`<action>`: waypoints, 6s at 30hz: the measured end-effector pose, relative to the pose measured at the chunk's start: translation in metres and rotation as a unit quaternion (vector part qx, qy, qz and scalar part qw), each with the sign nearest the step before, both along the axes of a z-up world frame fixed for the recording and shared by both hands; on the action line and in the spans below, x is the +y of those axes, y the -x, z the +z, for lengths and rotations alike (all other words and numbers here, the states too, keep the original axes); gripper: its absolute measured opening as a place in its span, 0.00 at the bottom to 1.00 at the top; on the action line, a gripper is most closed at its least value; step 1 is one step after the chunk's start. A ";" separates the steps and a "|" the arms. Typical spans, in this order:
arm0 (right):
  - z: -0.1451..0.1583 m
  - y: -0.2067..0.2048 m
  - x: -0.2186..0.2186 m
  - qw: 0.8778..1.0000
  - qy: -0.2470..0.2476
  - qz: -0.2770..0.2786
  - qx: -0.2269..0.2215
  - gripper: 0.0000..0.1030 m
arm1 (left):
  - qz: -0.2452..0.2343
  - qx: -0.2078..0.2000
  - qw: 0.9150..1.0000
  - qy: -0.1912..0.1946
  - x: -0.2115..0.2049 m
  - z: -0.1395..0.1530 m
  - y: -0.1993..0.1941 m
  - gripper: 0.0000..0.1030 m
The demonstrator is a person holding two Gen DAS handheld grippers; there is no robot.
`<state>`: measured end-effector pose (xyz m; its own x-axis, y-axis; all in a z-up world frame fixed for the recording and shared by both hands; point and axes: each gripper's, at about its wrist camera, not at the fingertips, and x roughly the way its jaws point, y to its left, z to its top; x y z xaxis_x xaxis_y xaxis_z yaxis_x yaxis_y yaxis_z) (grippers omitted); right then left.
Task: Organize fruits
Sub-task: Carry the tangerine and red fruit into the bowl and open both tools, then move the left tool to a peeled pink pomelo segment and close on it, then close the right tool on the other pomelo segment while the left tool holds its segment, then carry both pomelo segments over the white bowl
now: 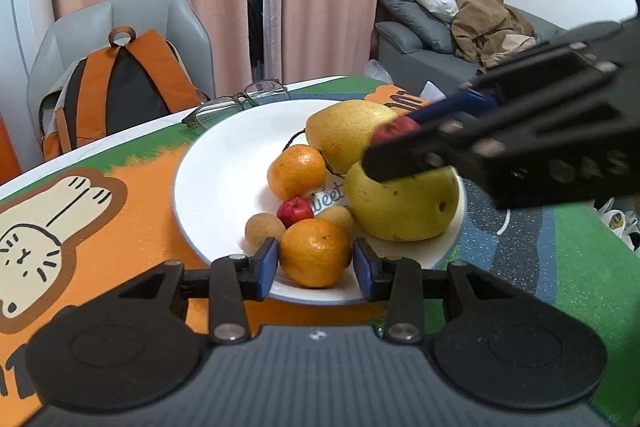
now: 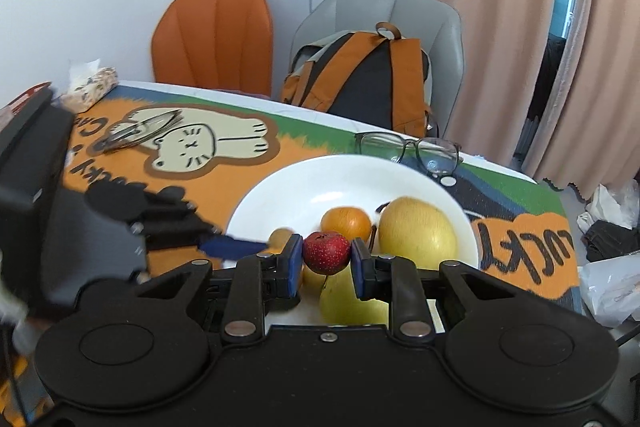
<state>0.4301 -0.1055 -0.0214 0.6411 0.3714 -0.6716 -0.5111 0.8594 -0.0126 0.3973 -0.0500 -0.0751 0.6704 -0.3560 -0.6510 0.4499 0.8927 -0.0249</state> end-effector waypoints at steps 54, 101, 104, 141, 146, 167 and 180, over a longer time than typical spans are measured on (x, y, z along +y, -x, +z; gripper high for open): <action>-0.002 0.096 0.024 0.998 -0.031 0.048 -0.030 1.00 | -0.011 0.039 0.999 -0.014 0.056 -0.015 0.084 0.73; -0.055 0.160 0.039 0.997 -0.056 0.032 0.044 1.00 | 0.035 0.020 0.998 -0.043 0.053 -0.013 0.082 0.48; -0.055 0.158 0.038 0.997 -0.060 0.030 0.046 1.00 | 0.031 0.031 0.999 -0.033 0.054 -0.013 0.081 0.38; -0.075 0.157 0.098 0.999 -0.007 0.042 0.006 0.77 | 0.042 0.007 0.999 0.016 0.096 0.017 0.112 0.20; -0.072 0.167 0.107 0.998 0.004 0.070 -0.004 0.52 | 0.047 0.009 0.999 0.015 0.107 0.017 0.120 0.20; -0.051 0.159 0.105 0.998 0.022 0.059 0.018 0.27 | 0.052 0.006 0.998 0.017 0.115 0.019 0.134 0.20; -0.056 0.158 0.086 0.999 -0.011 0.029 0.040 0.38 | 0.050 0.008 0.999 0.018 0.115 0.018 0.134 0.20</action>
<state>0.2721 -0.0197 -0.0774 0.5623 0.4214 -0.7115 -0.5590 0.8277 0.0485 0.2631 0.0655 -0.0573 0.6933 -0.3101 -0.6505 0.3571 0.9319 -0.0638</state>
